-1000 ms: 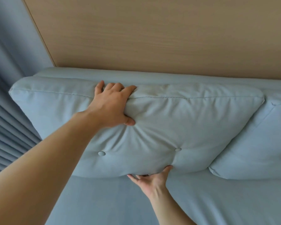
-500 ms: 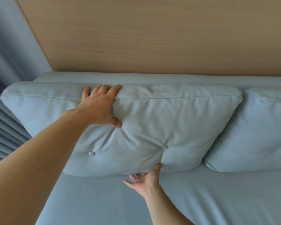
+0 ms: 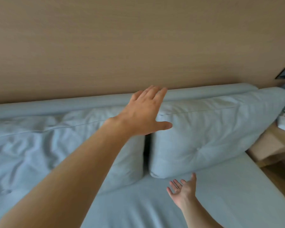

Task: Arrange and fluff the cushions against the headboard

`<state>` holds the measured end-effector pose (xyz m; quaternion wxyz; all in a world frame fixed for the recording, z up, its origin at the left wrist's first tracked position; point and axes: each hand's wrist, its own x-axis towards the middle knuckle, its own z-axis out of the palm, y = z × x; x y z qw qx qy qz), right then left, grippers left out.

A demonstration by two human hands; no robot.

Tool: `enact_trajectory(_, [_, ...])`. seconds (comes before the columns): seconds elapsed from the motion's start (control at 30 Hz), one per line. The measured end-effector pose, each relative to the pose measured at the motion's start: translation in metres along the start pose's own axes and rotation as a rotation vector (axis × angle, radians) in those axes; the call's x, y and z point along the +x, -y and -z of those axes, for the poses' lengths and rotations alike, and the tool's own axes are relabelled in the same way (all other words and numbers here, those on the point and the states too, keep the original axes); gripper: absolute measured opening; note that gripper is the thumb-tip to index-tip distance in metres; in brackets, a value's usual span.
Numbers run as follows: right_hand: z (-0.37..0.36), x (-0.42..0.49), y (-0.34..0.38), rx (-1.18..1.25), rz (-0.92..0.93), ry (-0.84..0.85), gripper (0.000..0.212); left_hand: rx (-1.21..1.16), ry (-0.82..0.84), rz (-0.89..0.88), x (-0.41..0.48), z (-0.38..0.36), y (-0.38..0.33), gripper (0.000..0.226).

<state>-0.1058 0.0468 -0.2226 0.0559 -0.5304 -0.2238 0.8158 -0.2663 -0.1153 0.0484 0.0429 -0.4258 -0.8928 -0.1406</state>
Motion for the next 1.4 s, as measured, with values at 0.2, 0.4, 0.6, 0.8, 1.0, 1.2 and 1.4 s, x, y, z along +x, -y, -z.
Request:
enact_trajectory(0.2, [0.038,0.052,0.135,0.017,0.006,0.034,0.107,0.071,0.061,0.049,0.125,-0.079,-0.1,0.112])
enact_trajectory(0.4, [0.069,0.117,0.189,0.03,-0.046,0.037,0.112,0.264,0.134,0.175,0.177,-0.171,-0.136,0.124])
enact_trajectory(0.6, [0.062,0.151,0.185,0.016,-0.03,0.151,0.099,0.244,0.014,0.207,0.175,-0.188,-0.128,0.1])
enact_trajectory(0.8, [0.048,0.145,0.175,0.033,-0.011,0.167,0.087,0.214,0.01,0.268,0.168,-0.183,-0.117,0.094])
enact_trajectory(1.0, [0.03,0.139,0.14,0.019,-0.066,0.213,0.087,0.224,0.027,0.302,0.15,-0.167,-0.091,0.099])
enact_trajectory(1.2, [0.035,0.147,0.141,-0.067,-0.093,0.144,0.099,0.245,0.022,0.28,0.144,-0.179,-0.089,0.105])
enact_trajectory(1.4, [0.034,0.101,0.151,-0.455,-0.186,-0.066,0.079,0.148,0.055,0.266,0.125,-0.156,-0.097,0.115])
